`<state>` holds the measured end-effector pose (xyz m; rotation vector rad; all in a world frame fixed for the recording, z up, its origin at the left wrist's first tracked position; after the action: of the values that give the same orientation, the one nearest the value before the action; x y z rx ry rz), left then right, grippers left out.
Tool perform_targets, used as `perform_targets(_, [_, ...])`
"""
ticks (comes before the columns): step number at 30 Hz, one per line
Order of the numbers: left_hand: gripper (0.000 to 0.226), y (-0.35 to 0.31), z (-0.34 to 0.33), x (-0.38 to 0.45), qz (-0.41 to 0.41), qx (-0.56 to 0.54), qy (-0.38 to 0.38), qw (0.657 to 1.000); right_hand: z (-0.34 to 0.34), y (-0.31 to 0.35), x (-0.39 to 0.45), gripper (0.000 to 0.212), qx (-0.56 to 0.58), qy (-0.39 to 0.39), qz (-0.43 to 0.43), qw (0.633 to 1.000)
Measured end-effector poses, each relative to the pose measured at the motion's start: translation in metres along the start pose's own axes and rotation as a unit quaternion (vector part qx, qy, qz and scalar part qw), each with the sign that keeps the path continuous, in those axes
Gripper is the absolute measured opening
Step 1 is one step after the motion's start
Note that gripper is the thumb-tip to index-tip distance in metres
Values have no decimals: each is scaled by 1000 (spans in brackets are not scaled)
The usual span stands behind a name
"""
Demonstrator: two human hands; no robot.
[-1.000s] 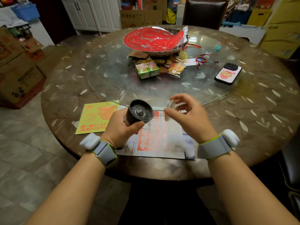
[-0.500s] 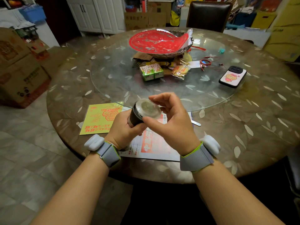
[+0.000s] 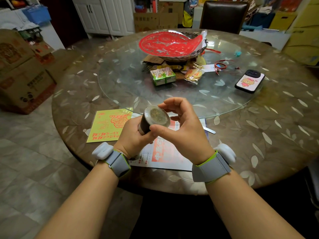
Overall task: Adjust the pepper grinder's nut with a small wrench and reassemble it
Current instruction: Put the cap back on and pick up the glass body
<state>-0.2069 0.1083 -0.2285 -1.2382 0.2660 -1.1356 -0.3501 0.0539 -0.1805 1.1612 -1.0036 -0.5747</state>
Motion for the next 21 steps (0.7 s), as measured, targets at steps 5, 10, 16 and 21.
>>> perform_targets(5, [70,-2,0,0,-1,5,-1,1000,-1,0,2,59,-21,13,-5,1000])
perform_targets(10, [47,-2,-1,0,2,5,0,1000,-5,6,7,55,-99,55,22,993])
perform_targets(16, [49,-3,-1,0,-4,-7,3,1000,-7,11,13,50,-118,85,6,989])
perform_targets(21, [52,-2,1,1,-4,-6,-11,1000,-9,16,18,48,-118,89,-14,989])
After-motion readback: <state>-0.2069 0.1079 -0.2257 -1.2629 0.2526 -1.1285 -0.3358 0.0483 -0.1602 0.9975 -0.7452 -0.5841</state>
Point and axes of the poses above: each hand's wrist, its own x-axis towards the middle knuckle, its own z-axis out of the back of the hand, y = z × x, the point moved 5 cm from there along x, towards the middle knuckle, and after that the axes turned 10 degrees about -y, right-handed, at the moved point
